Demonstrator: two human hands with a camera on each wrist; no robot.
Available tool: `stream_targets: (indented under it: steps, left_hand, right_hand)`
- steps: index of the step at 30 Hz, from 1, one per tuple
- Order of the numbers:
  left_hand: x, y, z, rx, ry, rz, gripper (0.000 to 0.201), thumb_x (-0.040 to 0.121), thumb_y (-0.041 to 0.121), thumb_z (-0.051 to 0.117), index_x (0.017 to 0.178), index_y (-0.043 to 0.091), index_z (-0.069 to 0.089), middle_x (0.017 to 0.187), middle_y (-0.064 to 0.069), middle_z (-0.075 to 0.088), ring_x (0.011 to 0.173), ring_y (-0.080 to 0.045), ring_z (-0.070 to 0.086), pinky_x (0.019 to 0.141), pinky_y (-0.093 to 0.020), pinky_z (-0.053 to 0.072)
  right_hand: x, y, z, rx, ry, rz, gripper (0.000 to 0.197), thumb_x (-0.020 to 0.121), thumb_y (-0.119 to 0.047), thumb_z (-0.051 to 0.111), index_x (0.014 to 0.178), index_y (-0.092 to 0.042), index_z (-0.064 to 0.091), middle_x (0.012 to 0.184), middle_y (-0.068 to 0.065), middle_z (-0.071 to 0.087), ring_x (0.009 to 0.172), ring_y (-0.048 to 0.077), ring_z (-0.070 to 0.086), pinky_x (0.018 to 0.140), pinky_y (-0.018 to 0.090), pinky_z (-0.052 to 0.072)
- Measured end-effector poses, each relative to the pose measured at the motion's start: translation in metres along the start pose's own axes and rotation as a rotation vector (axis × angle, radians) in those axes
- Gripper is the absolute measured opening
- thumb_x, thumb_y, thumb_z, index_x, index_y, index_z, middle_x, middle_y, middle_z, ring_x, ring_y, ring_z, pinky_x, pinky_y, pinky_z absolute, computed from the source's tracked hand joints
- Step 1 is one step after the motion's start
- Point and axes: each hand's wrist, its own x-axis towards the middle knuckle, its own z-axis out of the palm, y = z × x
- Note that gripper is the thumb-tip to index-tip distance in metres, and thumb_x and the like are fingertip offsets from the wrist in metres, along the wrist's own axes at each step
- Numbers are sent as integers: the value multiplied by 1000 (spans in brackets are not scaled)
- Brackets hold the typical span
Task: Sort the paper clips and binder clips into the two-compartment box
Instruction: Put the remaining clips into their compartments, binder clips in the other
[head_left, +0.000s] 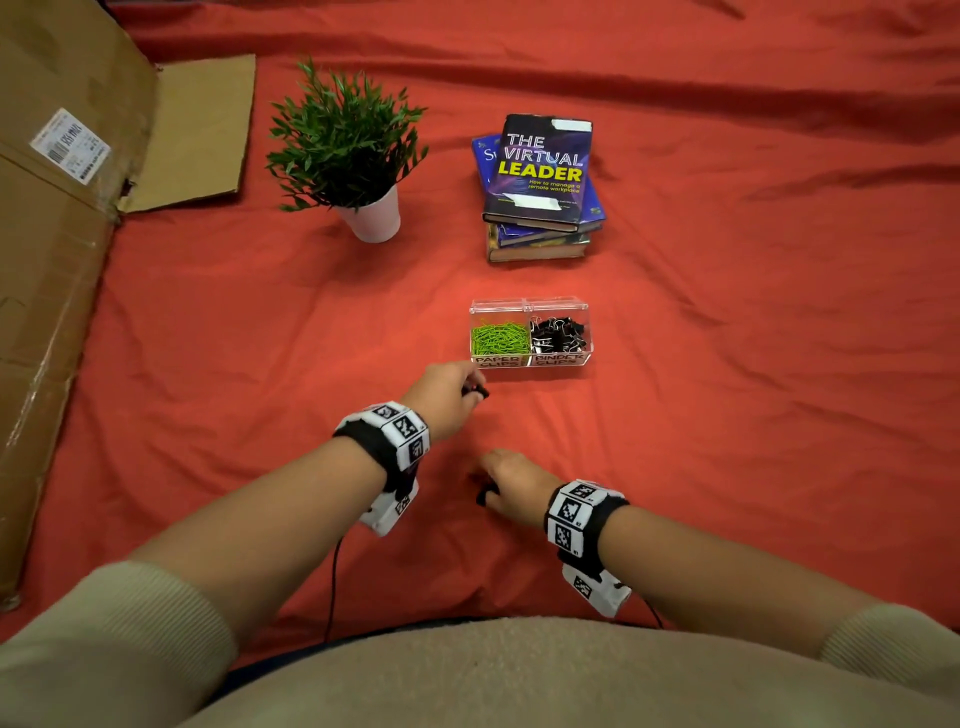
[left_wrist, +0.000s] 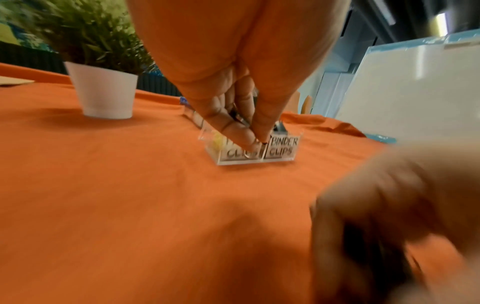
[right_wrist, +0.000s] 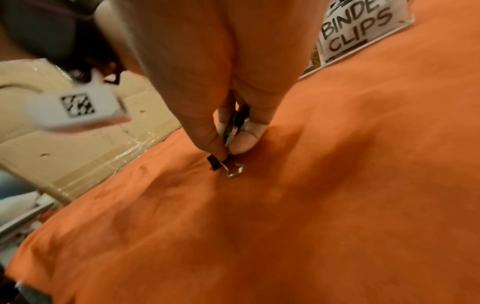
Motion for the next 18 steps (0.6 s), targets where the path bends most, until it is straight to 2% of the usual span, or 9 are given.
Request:
stream_targets:
  steps: [3,6,9,10,12,15,17,18]
  left_hand:
    - [23,22,-5,-2,20,32,13,88,13,62,99,15,67,96,-7,67,85,-19,59,75,-23,43]
    - [41,40,-6,15,4,53,14,89,12,60,102,12,66,99,-7,67,87,-18,60,76,-24,44]
    - [58,56,-4,39,-7,79,17,90,11,57,104,10,66,104,-7,68,96,-21,62,92,-28,43]
    - [64,62,-3,39,-1,85,17,89,11,57,104,11,66,105,-7,68,98,-22,62,94,-30,43]
    - [75,73,-2,29,18,88,18,88,12,57,103,13,66,105,-6,69,97,-22,63,89,-30,48]
    - [91,90,1,-32,56,66,17,88,10,57,100,15,67,102,-6,69,94,-21,64,80,-28,50]
    - [99,96,6,-78,83,51,18,86,7,56,98,14,67,100,-7,70,93,-22,64,82,-30,52]
    - [102,97,8,-84,83,46,18,86,6,56,98,14,68,100,-7,70,93,-23,65,83,-30,52]
  right_hand:
    - [-3,-2,1,-90,-24,-40,25,88,-10,51,108,4,54,114,23,49,99,38,55,84,40,42]
    - [-7,0,1,-88,-12,-61,24,89,-9,50,109,5,54,116,22,49,99,37,55,85,39,41]
    - [-12,6,-2,87,9,-47,17,83,-6,56,99,-1,59,108,18,57,96,34,58,84,34,45]
    - [-14,8,-3,155,26,-29,14,81,-6,58,94,-3,61,103,15,60,93,31,59,81,29,46]
    - [-18,14,-9,283,57,54,14,79,-6,61,92,-5,64,93,8,64,85,22,61,74,20,43]
    - [-21,32,-34,450,111,172,17,79,-5,63,95,-7,68,77,-5,63,65,8,59,61,19,46]
    - [-21,50,-63,512,201,231,15,81,-3,60,92,-8,69,77,-1,68,52,-2,56,55,19,48]
    - [-21,60,-79,514,266,249,15,82,-2,60,91,-8,70,81,5,70,55,-1,57,59,23,49]
